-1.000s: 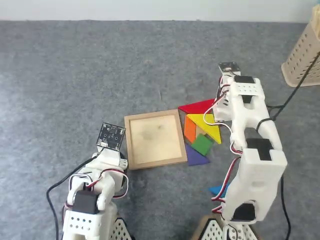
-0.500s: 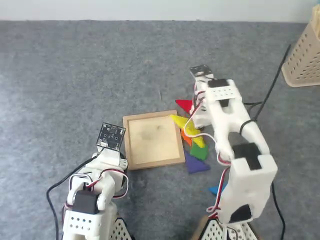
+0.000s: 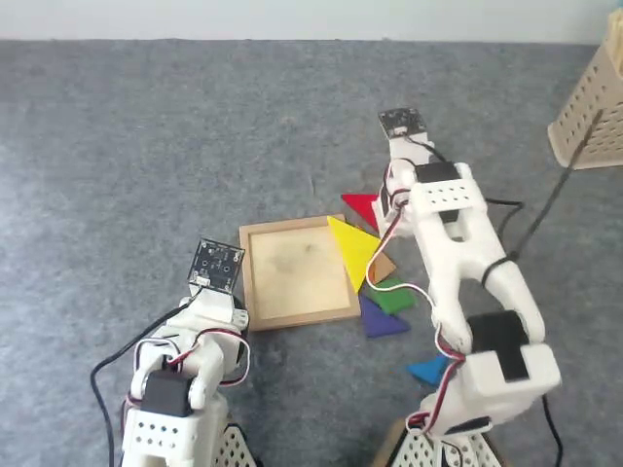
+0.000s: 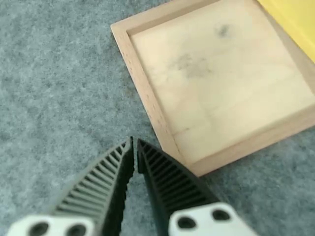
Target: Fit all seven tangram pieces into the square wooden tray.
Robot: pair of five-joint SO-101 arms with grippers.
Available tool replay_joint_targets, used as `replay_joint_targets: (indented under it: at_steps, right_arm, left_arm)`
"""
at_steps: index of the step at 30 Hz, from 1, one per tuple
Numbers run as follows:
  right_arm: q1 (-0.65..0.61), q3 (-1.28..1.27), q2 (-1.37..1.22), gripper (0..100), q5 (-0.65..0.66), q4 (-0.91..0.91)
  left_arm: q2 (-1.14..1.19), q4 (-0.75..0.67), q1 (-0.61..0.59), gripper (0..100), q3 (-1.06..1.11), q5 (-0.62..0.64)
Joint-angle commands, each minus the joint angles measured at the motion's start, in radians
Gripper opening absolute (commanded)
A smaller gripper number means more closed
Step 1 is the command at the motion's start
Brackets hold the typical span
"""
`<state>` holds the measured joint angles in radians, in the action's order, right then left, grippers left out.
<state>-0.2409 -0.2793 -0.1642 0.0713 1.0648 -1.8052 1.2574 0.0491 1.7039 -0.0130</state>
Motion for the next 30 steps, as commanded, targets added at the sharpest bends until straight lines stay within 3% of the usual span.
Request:
replay_joint_targets:
  at_steps: [1, 8, 22, 30]
  right_arm:
    - [0.015, 0.124, -0.085, 17.7, -0.018, -0.024]
    - [-0.047, 0.259, -0.26, 17.7, -0.017, 0.036]
    - [-0.303, 0.083, -0.035, 17.7, -0.021, 0.056]
    - [-0.321, 0.054, -0.027, 17.7, -0.014, 0.036]
  left_arm:
    - [-0.021, 0.006, 0.006, 1, -0.019, 0.008]
    - [-0.021, 0.006, 0.006, 1, -0.019, 0.008]
    - [-0.021, 0.006, 0.006, 1, -0.019, 0.008]
    - [-0.021, 0.006, 0.006, 1, -0.019, 0.008]
